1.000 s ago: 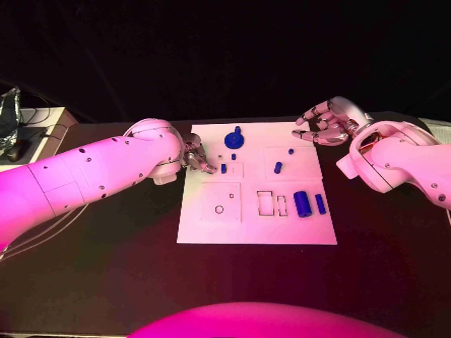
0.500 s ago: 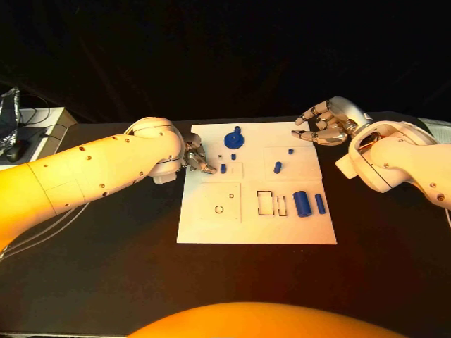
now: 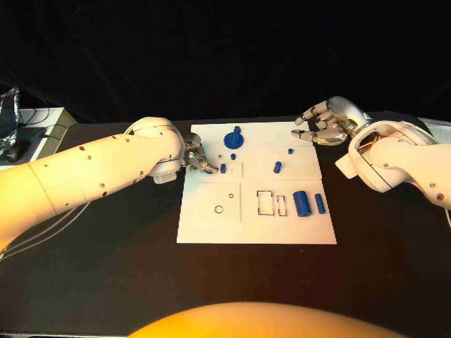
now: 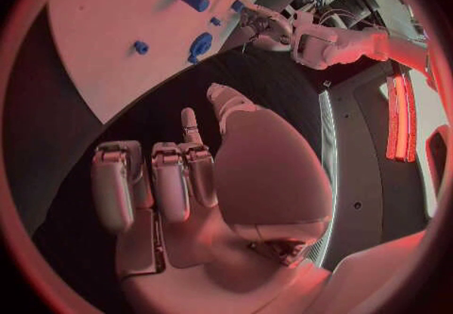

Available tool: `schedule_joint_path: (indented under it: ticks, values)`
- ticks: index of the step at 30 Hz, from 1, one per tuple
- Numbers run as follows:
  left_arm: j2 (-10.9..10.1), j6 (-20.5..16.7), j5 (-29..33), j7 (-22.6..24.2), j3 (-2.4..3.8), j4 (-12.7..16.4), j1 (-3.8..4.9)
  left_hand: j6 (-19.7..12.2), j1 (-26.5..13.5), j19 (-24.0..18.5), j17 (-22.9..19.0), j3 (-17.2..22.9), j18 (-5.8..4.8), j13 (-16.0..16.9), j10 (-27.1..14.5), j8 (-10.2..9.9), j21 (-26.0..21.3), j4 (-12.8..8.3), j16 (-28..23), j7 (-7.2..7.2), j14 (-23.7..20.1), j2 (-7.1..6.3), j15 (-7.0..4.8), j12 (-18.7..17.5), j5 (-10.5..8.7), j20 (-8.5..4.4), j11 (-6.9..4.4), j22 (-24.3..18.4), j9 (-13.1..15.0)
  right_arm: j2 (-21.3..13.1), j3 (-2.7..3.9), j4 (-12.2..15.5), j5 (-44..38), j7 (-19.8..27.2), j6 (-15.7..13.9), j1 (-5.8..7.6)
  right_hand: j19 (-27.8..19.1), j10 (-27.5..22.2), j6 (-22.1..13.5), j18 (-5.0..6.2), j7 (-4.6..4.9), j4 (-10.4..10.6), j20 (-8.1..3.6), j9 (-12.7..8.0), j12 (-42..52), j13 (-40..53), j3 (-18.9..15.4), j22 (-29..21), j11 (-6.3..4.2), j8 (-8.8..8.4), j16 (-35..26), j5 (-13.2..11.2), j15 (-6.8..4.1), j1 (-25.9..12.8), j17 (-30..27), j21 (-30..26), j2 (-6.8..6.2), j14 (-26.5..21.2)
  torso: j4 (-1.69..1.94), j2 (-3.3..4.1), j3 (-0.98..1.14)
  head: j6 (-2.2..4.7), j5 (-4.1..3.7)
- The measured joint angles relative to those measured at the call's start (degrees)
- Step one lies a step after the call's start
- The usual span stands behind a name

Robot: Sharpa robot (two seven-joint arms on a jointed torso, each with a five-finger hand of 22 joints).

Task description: Assemble the parts on the task board

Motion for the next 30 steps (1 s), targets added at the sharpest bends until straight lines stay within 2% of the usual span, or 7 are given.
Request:
schedule_joint_path:
  ticks: [9,17,25,28,30]
  values:
    - [0.0,0.0,0.7,-0.1,0.01,-0.1,0.03,0.0,-1.2,0.0,0.0,-1.6,0.0,-0.1,0.0,0.0,0.0,0.0,0.0,0.01,0.0,0.18,0.0,0.0,0.0,0.0,0.0,-0.1,-0.7,0.0,0.0,0.0,-0.4,0.0,0.0,-0.01,0.0,0.0,0.0,0.0,0.0,0.0,0.0,0.0,0.0,0.0,0.0,0.0,0.0,0.0,0.0,0.0,0.0,0.0,0.0,0.0,0.0,0.0,0.02,0.0,-0.02,-0.04,0.01]
    - [-0.1,-0.2,1.2,-0.1,0.02,-0.1,0.03,0.0,-2.0,0.0,0.0,-3.2,0.0,-0.2,0.0,0.0,-0.2,0.1,0.0,0.02,0.0,1.04,0.0,0.0,-0.26,0.0,0.02,-0.2,-0.9,0.0,0.0,0.0,-0.6,0.0,0.0,-0.01,0.0,0.0,0.0,-0.01,0.0,0.0,0.0,0.0,0.0,0.0,0.0,0.0,0.0,0.0,0.0,0.0,0.0,0.0,0.0,0.0,0.0,0.0,0.02,-0.01,-0.03,0.05,0.07]
    - [-0.5,-0.3,1.3,-0.1,0.4,0.3,-0.18,0.0,-2.8,0.0,0.0,-4.5,0.0,-0.6,-0.4,0.0,-0.2,0.2,-0.2,0.02,0.0,1.53,0.0,0.0,-0.26,0.0,0.0,-0.4,-1.4,0.0,0.0,0.0,-0.7,0.0,0.0,-0.01,0.0,0.0,0.0,0.0,0.0,0.0,0.0,0.0,0.0,0.0,0.0,0.0,0.0,0.0,0.0,0.0,0.0,0.0,0.0,0.0,0.0,0.0,0.0,0.01,-0.05,0.1,0.04]
    - [-0.7,-0.3,1.5,-0.1,0.68,0.5,-0.34,0.0,-3.1,0.0,0.0,-4.7,0.0,-0.7,-0.6,-0.5,-0.2,0.0,-0.2,0.03,0.0,1.76,0.0,0.0,-0.26,0.0,0.2,-0.4,-1.7,0.0,0.0,0.0,-0.7,0.0,0.0,-0.01,0.0,0.0,0.0,0.0,0.0,0.0,0.0,0.0,0.0,0.0,0.0,0.0,0.0,0.0,0.0,0.0,0.0,0.0,0.0,0.0,0.0,0.0,0.01,0.01,-0.05,0.14,0.01]
    - [-0.8,-0.3,1.7,-0.1,0.83,0.6,-0.4,0.0,-3.2,0.0,0.0,-4.7,0.0,-0.7,-0.6,-2.1,-0.2,0.0,-0.2,0.03,0.0,2.09,0.0,0.0,-0.26,0.0,0.2,-0.4,-1.8,0.0,0.0,0.0,-0.7,0.0,0.0,-0.01,0.0,0.0,0.0,0.0,0.0,0.0,0.0,0.0,0.0,0.0,0.0,0.0,0.0,0.0,0.0,0.0,0.0,0.0,0.0,0.0,0.0,0.0,0.03,0.01,-0.05,0.16,0.0]
